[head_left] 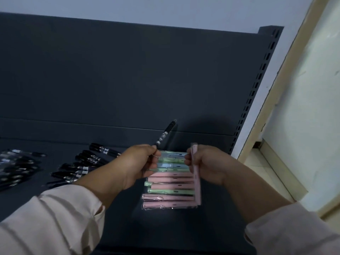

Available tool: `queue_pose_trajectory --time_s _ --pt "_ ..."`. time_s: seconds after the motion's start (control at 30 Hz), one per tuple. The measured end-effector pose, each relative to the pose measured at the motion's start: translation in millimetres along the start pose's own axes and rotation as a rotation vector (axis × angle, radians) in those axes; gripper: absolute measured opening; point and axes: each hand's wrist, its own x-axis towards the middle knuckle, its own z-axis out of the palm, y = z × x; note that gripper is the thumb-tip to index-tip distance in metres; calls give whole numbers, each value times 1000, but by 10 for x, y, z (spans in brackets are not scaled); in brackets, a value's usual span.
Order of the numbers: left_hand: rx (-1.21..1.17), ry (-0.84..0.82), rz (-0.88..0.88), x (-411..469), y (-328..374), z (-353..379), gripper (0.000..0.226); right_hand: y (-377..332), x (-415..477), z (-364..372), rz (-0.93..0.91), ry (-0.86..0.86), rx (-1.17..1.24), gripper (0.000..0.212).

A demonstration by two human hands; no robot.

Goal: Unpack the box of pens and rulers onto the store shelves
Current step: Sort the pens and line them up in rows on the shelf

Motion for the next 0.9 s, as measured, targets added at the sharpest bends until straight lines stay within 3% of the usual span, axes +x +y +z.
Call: queue_pose_trajectory --time_s 0.17,0.4,0.53,0.63,0.73,0.9 --pt "-18 -12 18 -41 7 58 25 45 -61 -2 -90 -141 -181 35" --pt "9 106 50 -75 -76 -66 24 142 152 51 -475 165 -974 9" --pt "-7 149 42 -70 -117 -161 22 221 292 182 -545 149 -1138 30" --pt "-5 157 50 -99 -134 -203 26 209 273 296 -544 170 -900 33" --pt "-4 148 53 -154 -159 -244 24 167 177 485 -370 -30 -476 9" --pt "204 115 139 -269 -287 -359 26 173 129 963 -284 -200 -268 15"
